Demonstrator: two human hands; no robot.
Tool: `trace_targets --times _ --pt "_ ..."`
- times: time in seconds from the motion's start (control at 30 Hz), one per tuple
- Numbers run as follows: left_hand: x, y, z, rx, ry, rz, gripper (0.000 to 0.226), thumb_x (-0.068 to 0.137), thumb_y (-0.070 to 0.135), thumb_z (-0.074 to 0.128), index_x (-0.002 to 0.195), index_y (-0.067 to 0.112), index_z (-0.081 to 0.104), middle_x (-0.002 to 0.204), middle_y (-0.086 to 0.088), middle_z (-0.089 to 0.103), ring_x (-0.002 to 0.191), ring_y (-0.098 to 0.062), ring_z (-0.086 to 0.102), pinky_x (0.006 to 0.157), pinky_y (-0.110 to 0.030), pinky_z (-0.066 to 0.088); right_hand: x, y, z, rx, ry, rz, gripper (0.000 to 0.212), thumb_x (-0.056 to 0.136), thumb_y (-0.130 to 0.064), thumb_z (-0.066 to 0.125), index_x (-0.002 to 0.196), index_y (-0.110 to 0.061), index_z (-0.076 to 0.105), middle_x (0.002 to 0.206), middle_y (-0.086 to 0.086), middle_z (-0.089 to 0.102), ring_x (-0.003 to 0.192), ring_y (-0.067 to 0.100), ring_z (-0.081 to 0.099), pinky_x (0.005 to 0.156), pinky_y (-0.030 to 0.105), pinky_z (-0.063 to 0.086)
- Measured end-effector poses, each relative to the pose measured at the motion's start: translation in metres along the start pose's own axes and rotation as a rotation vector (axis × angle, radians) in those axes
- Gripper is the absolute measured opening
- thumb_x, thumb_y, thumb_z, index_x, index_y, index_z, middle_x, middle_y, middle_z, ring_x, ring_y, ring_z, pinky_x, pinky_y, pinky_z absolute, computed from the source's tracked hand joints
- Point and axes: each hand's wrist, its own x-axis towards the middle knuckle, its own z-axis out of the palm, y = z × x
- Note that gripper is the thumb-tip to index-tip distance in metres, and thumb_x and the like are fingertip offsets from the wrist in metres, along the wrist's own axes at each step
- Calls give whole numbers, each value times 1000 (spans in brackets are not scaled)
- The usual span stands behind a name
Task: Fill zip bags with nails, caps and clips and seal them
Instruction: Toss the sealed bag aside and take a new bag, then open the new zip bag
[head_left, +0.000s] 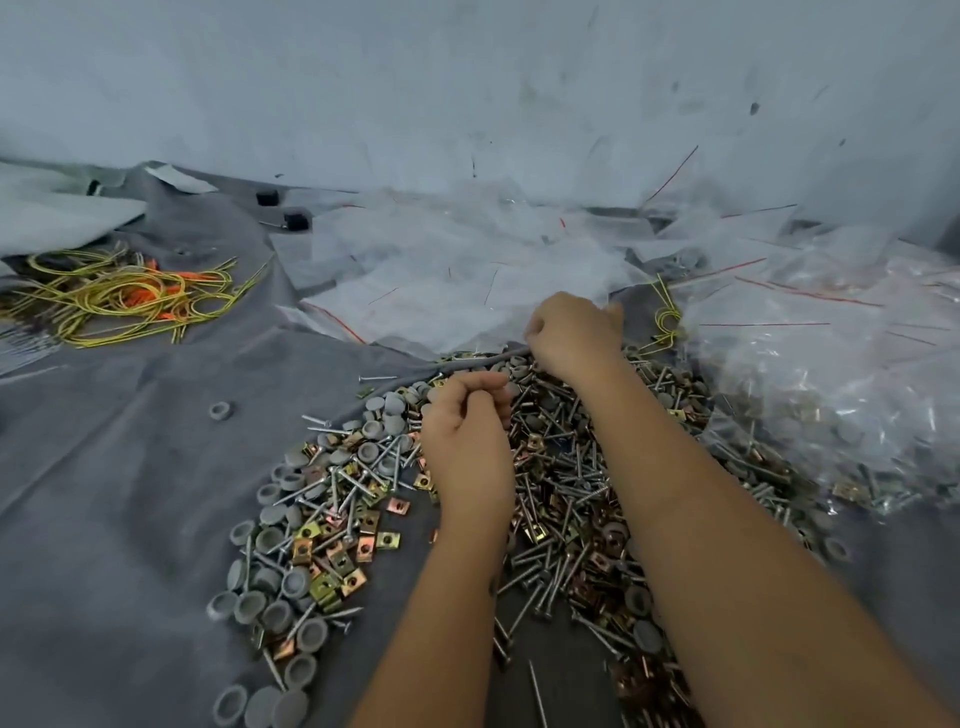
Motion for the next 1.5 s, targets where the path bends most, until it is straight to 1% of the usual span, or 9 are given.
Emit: trace_targets --times 0.17,0.3,0.4,0.57,0.77,0.97,1.13,1.3,1.5 --pt "-2 4 -2 46 -70 2 35 92 -2 46 81 19 71 76 6 71 76 -8 65 67 -21 51 -33 10 -23 618 269 -3 27 97 -25 47 83 -14 68 83 -1 69 76 19 63 75 32 49" --pt "-11 14 -4 141 -168 61 27 91 27 61 118 23 61 112 3 66 107 -13 63 93 -33 53 -81 11 -42 1581 57 -19 24 102 -20 47 82 -13 58 86 6 73 65 16 66 55 23 51" --pt "-16 26 -9 139 -262 36 52 89 39 64 135 26 46 132 -4 55 118 -19 56 97 -36 49 -114 19 -42 1823 -62 -35 23 102 -20 46 87 -10 60 73 8 69 49 11 54 46 20 46" --pt "-21 44 -24 -195 -400 -142 37 102 31 38 115 7 63 102 -16 70 84 -25 70 61 -29 58 -141 24 -26 1591 159 112 22 99 -20 54 82 -19 69 73 1 53 52 6 43 47 18 37" --pt "-11 39 -45 -127 -520 -151 53 103 40 28 108 5 68 87 -7 72 75 -20 68 58 -27 54 -148 27 -10 1091 477 169 24 99 -26 51 81 -18 64 68 -3 58 61 12 53 62 33 47" --pt "-9 33 -43 133 -176 85 24 97 16 56 81 15 74 65 8 68 58 -3 61 57 -23 53 -148 31 -7 520 651 180 55 89 -31 64 139 -21 44 130 3 48 118 21 44 97 34 35" --pt "-9 33 -42 213 288 559 10 92 20 64 98 20 72 96 4 64 84 5 58 78 -14 50 -155 12 -5 833 511 -120 13 92 -23 61 103 -23 67 95 -10 66 87 6 61 81 30 53" --pt "-16 24 -31 482 -129 448 13 85 16 69 92 25 75 86 13 69 77 3 63 73 -22 54 -154 3 10 1060 136 -155 18 93 -33 60 110 -27 66 85 -17 63 77 -9 58 65 7 42" --pt "-23 17 -24 553 -433 336 22 87 14 70 89 36 73 76 19 70 66 5 60 62 -14 50 -149 16 10 948 252 -21 18 96 -21 53 96 -21 71 89 -8 68 86 8 62 77 31 50"
